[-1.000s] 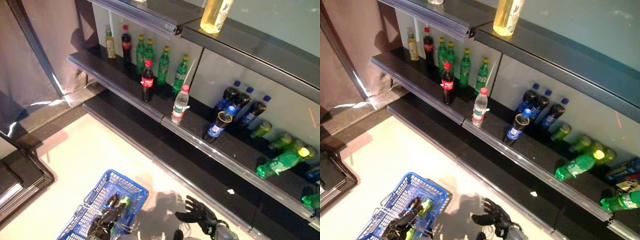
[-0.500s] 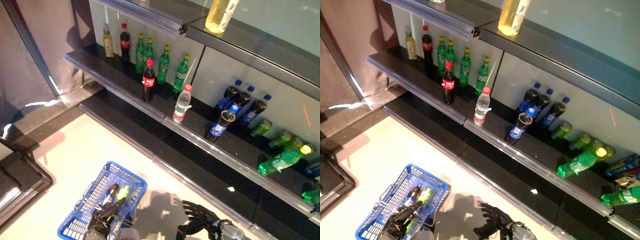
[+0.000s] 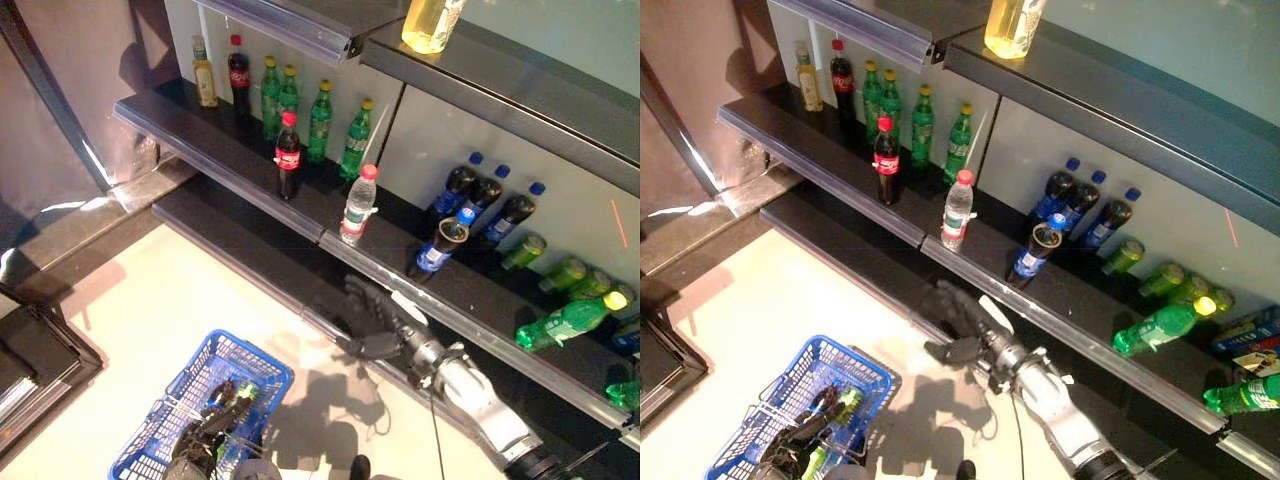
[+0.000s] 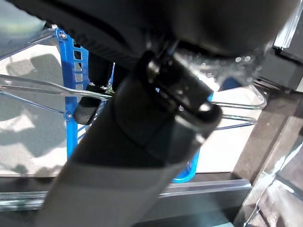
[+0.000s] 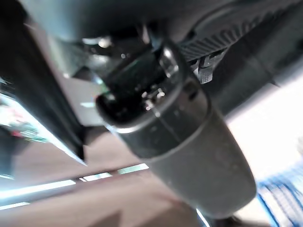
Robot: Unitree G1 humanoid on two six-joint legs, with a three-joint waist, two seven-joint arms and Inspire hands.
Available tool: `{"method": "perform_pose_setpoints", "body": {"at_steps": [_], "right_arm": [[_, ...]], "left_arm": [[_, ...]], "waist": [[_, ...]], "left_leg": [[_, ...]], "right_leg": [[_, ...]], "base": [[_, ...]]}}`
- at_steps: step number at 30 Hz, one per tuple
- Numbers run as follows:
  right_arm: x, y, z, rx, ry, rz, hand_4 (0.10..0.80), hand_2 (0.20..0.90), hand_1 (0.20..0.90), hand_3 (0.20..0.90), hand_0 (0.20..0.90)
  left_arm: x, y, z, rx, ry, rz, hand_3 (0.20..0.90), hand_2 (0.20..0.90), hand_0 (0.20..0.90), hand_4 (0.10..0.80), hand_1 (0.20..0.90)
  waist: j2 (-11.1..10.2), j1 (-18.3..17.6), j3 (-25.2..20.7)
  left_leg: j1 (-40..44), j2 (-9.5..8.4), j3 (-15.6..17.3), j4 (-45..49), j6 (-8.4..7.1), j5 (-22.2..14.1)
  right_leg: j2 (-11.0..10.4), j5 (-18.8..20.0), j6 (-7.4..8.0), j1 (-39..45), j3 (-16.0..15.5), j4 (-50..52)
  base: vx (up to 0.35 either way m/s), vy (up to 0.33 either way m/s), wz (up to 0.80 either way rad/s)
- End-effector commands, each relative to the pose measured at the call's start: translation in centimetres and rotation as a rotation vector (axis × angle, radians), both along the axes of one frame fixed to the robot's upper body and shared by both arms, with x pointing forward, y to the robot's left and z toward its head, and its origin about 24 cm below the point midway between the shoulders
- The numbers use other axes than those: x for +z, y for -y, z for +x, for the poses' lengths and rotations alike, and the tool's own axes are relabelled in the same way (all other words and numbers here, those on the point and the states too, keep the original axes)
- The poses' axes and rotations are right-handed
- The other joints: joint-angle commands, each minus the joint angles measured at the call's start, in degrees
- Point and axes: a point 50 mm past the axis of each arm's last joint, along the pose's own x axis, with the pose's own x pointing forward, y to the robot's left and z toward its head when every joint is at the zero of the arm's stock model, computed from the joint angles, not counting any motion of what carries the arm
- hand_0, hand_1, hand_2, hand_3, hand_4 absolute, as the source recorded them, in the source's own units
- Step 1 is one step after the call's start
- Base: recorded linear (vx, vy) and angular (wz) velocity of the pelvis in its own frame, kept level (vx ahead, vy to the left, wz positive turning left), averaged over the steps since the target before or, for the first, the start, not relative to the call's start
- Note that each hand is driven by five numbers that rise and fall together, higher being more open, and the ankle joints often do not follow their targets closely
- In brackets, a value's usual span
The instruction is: Pick up the drink and place into the basket.
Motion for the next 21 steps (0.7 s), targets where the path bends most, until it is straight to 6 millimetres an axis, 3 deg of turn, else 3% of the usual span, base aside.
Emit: {"method": "perform_pose_setpoints", "body": {"at_steps": [1, 9, 18, 21], "right_arm": [[9.0, 0.1, 1.6, -0.032, 0.438, 0.132, 0.8, 0.9, 0.9, 0.9, 0.9], [11.1, 0.6, 2.9, -0.258, 0.55, 0.209, 0.8, 0.9, 0.9, 0.9, 0.9], [11.4, -0.1, 3.7, -0.4, 0.541, 0.253, 0.8, 0.9, 0.9, 0.9, 0.9], [11.8, -0.3, 4.3, -0.476, 0.573, 0.277, 0.8, 0.9, 0.9, 0.9, 0.9]], "left_arm": [[-0.8, 1.5, -2.4, -0.185, -0.036, 0.023, 0.2, 0.3, 0.3, 0.1, 0.3], [-1.3, 2.3, -3.4, -0.251, -0.076, 0.005, 0.2, 0.3, 0.3, 0.1, 0.3], [-1.3, 3.4, -2.8, -0.332, -0.071, -0.015, 0.2, 0.3, 0.3, 0.1, 0.3], [-1.0, 3.8, -1.5, -0.355, -0.028, -0.024, 0.2, 0.3, 0.3, 0.1, 0.3]], "waist": [[2.35, 1.62, -3.54], [3.63, 3.2, -4.12], [4.78, 4.88, -1.38], [5.65, 5.41, 1.47]], "left_leg": [[-2.54, 1.81, -4.09, 1.2, 0.41, -0.62], [-3.04, 1.45, -5.6, 2.05, -0.01, -0.51], [-7.54, -0.16, -8.15, 7.36, -0.12, -0.95], [-10.75, -1.15, -9.26, 10.1, -0.02, -1.08]], "right_leg": [[-3.01, 0.18, 2.29, -0.32, -0.56, 3.93], [-3.34, -1.02, 1.74, 1.2, -2.0, 4.52], [-4.21, -1.99, 1.13, 0.12, -3.12, 7.9], [-4.71, -2.43, 0.75, -1.75, -3.13, 9.94]], "base": [[0.065, 0.013, 0.01], [0.085, 0.036, 0.08], [0.069, 0.034, 0.12], [-0.038, 0.05, 0.13]]}}
